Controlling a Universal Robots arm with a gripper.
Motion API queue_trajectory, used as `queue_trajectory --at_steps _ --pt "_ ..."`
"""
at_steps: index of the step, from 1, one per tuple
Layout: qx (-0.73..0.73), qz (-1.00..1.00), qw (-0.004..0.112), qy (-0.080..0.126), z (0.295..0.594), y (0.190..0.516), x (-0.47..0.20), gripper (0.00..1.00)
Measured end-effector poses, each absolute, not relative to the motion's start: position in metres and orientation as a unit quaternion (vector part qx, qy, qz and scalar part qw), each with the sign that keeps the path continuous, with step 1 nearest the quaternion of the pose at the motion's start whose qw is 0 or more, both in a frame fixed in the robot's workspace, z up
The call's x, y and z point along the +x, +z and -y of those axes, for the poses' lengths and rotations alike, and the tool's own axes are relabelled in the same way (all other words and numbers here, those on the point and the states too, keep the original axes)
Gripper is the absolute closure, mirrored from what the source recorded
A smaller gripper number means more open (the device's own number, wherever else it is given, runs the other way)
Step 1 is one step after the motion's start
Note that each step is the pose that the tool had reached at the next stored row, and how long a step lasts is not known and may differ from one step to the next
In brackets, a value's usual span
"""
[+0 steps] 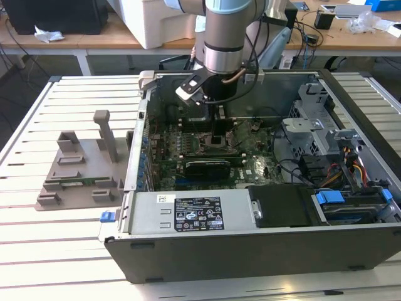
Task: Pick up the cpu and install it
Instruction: 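Place the cpu into insertion slot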
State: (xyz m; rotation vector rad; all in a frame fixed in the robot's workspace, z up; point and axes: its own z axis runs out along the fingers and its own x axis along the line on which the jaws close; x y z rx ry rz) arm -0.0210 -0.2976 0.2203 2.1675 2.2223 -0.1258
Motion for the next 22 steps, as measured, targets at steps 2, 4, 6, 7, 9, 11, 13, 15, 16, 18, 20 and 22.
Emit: queue_trajectory --at_steps 2,4,6,7,9,11,13,15,16,18,20,22 --pt "0.698 -0.715 0.017 -0.040 0.298 0.229 -0.021 0.53" --pt "0.698 -0.715 0.017 -0.040 0.298 0.237 -0.021 0.65" --pt "0.698 -0.715 0.017 -0.040 0.298 0.250 -0.021 0.89" --pt "0.698 -0.715 0.017 -0.040 0.298 0.257 -0.021 0.89" --pt "0.698 -0.715 0.017 -0.040 0.298 0.265 -0.021 0.89" --pt "0.698 -0.715 0.017 -0.040 0.298 0.275 -0.021 0.89" --pt "0.698 -0.715 0.017 -0.040 0.298 0.284 -0.021 0.89" --pt "0.698 -0.715 0.017 -0.040 0.298 0.295 -0.021 0.89" --pt "0.698 -0.715 0.017 -0.040 0.298 0.298 -0.021 0.89" --pt "0.698 -0.715 0.017 -0.040 0.298 0.306 -0.021 0.89" --pt "0.698 -0.715 0.017 -0.040 0.298 0.313 -0.021 0.89" --pt "0.698 -0.715 0.017 -0.040 0.298 0.314 -0.021 0.89"
